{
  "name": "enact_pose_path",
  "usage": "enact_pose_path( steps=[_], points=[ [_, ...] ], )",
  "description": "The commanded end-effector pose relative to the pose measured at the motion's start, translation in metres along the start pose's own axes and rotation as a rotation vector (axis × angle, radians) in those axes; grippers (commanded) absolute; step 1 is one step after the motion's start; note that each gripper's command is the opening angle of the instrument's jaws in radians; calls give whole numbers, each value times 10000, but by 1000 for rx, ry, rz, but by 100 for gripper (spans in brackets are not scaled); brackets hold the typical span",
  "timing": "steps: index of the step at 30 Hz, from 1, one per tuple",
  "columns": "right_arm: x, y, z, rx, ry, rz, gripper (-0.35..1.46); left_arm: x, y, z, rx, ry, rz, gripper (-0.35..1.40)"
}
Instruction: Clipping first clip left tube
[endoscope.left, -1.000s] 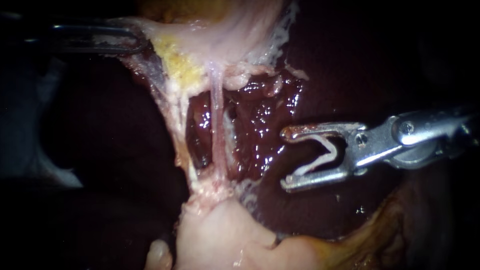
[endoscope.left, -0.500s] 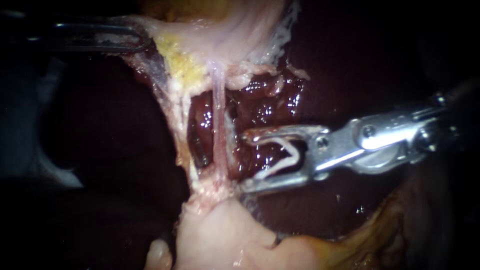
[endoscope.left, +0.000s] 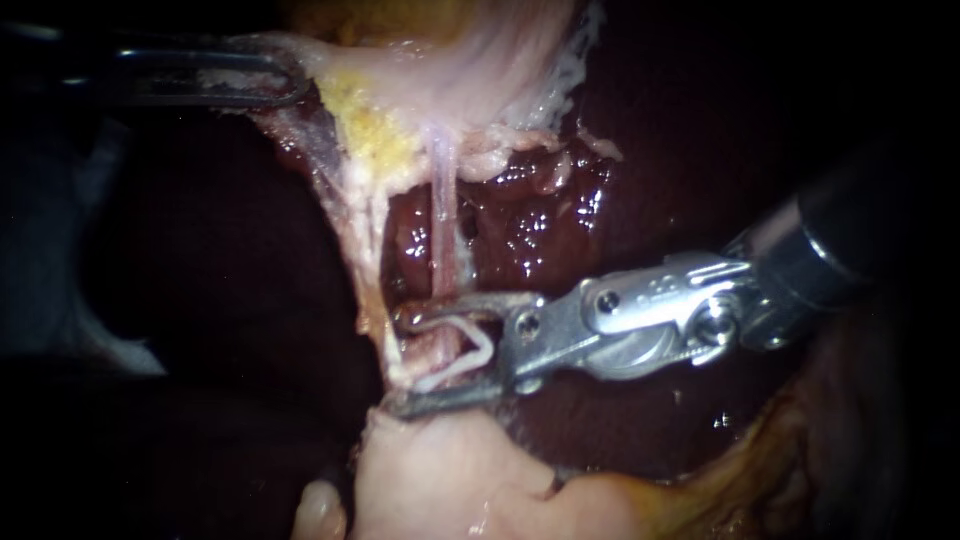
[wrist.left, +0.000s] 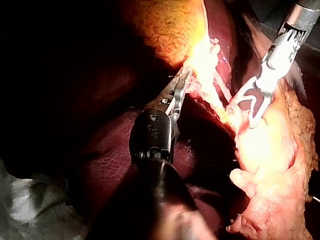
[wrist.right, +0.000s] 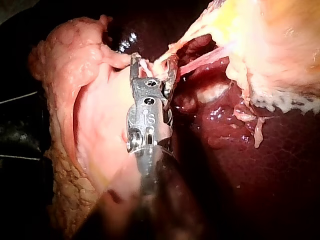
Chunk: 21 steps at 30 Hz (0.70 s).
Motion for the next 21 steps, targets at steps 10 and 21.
enact_pose_path(
  steps=[10, 21],
  points=[
    [-12, 23, -5, -8, -4, 4, 49, 1, 4, 2, -3, 0, 0, -35],
    [2, 22, 28, 41, 63, 24, 48, 1, 7, 6, -5, 0, -1, -35]
  ],
)
